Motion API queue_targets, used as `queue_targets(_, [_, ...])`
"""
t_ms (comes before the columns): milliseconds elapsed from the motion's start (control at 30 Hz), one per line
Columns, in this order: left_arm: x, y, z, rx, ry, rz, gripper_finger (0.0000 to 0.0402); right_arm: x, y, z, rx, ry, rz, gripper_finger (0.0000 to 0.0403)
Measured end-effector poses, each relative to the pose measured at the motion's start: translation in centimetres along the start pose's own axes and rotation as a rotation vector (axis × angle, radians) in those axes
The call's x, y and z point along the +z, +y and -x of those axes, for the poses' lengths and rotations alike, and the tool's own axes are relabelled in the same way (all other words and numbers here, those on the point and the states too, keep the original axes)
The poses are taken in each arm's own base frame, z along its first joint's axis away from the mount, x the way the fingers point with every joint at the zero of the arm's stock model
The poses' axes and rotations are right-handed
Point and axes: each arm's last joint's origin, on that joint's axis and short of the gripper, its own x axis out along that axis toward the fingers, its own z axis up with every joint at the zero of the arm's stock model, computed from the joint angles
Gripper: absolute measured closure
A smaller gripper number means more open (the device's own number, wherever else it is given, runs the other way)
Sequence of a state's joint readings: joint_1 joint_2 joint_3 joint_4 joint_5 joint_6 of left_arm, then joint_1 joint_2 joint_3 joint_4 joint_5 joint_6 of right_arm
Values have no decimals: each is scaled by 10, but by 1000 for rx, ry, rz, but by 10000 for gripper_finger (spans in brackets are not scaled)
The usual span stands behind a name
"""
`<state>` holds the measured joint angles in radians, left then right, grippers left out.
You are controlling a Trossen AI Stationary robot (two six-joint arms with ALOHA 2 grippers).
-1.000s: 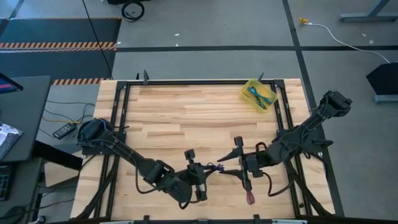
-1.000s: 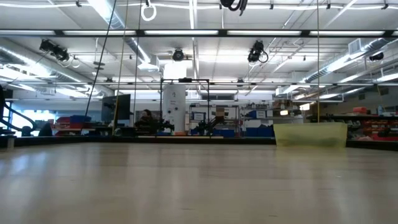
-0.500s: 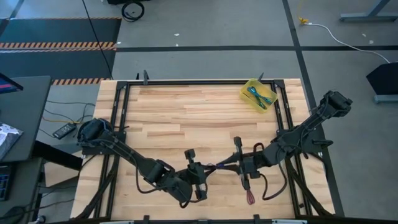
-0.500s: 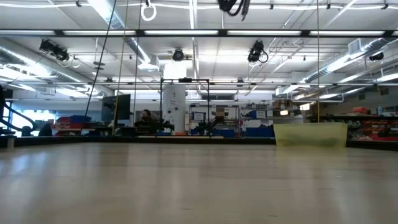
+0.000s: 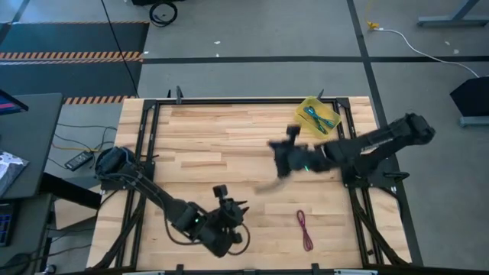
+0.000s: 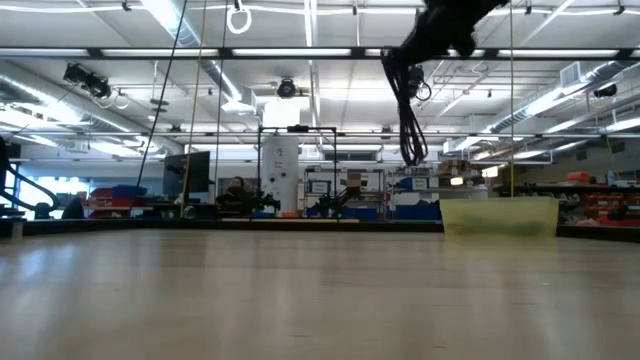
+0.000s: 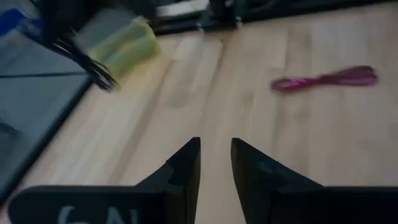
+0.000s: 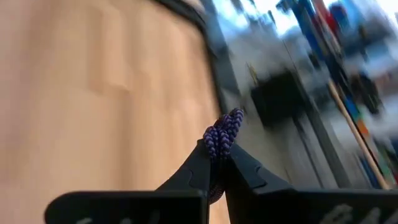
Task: Pick and place USB-C Cables
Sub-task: Put the violet charger cable into the yellow container, then put the pink charger cable into the yellow container
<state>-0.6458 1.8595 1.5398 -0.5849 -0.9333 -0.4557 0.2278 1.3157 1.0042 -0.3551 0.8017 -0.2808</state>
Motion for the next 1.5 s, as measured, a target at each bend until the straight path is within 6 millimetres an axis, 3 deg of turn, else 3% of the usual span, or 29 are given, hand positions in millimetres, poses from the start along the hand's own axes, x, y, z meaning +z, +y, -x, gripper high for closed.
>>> queue_targets(200, [-6,0,2,-10,39,60,304,-29,-74,-36,-107,318,-145,380])
queue_targets(333, [-10,-3,6,-15,44,65,304,-54,-119,-48,-144,468,-242,380])
queue_targets(567, [-13,-9,15,-49,50,74,310,-96,-163,-60,-103,614,-377,380])
queue_targets(867, [-14,-10,16,-54,50,76,312,-135,-175,-71,-47,846,-428,380])
queue_targets(1167, [-17,-15,20,-64,51,86,312,-160,-162,-103,61,1021,-426,361])
queue_targets(1333, [-20,-18,25,-76,57,95,312,-161,-157,-114,86,1007,-421,299])
queue_targets(1500, [-21,-19,27,-79,59,87,312,-157,-157,-111,52,996,-392,215])
